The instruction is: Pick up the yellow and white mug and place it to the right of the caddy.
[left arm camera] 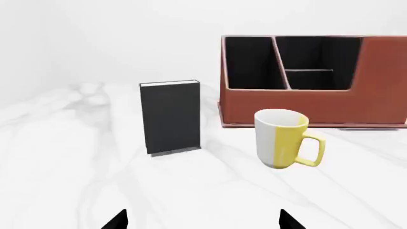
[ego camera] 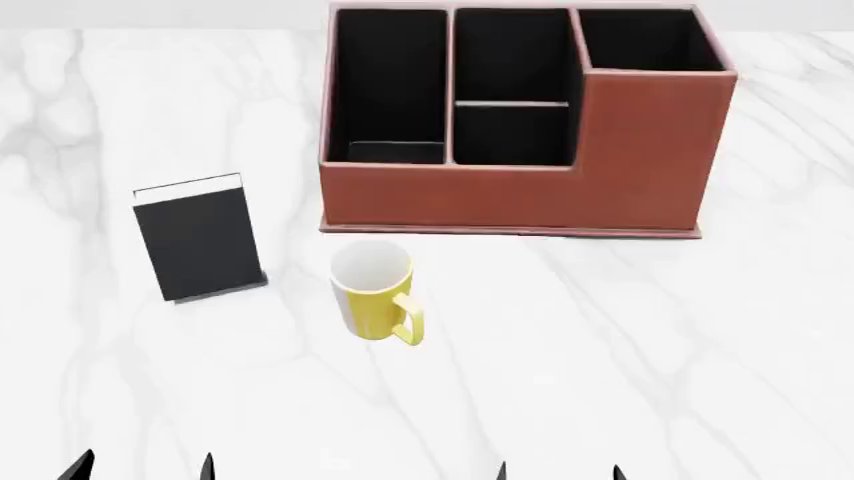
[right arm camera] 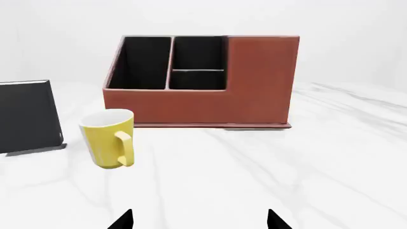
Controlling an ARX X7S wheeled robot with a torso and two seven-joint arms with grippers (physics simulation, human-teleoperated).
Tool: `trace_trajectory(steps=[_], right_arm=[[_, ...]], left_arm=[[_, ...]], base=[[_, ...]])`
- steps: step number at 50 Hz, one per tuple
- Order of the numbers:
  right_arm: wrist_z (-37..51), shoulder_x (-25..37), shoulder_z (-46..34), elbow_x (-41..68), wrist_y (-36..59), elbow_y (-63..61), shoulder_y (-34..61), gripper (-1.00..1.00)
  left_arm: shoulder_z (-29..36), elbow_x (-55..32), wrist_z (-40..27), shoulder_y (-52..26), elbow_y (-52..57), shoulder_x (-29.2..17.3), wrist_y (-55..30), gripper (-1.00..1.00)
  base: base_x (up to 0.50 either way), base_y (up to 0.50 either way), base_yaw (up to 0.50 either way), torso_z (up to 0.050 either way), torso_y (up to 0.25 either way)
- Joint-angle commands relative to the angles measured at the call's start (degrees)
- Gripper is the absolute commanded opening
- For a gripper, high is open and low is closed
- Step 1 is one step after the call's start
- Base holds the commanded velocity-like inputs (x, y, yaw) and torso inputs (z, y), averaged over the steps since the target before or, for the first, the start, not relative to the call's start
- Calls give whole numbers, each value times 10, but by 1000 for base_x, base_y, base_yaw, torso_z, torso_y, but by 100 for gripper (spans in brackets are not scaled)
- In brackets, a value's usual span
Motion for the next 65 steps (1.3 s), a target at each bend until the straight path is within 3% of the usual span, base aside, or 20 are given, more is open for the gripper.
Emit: trace_trajectory(steps=[1,58,62,65], right_arm=[[4,10,-9,18,-1,-3,0,100],[61,60,-79,53,0,13,11,100],[72,61,-74,60,12,5,12,100],[95,61,-71,54,58,-49,10,100]], left_arm=[[9,-10,-12,-2,0,-9,-2,100],[69,-59,-77,-14,-12,-59,-12,100],[81,-17,-112,-11,-2,-59,-17,100],[75,48,-183,-20,49,-49,-128,100]], base=[[0,0,0,0,0],[0,0,0,0,0],[0,0,0,0,0],[0,0,0,0,0]])
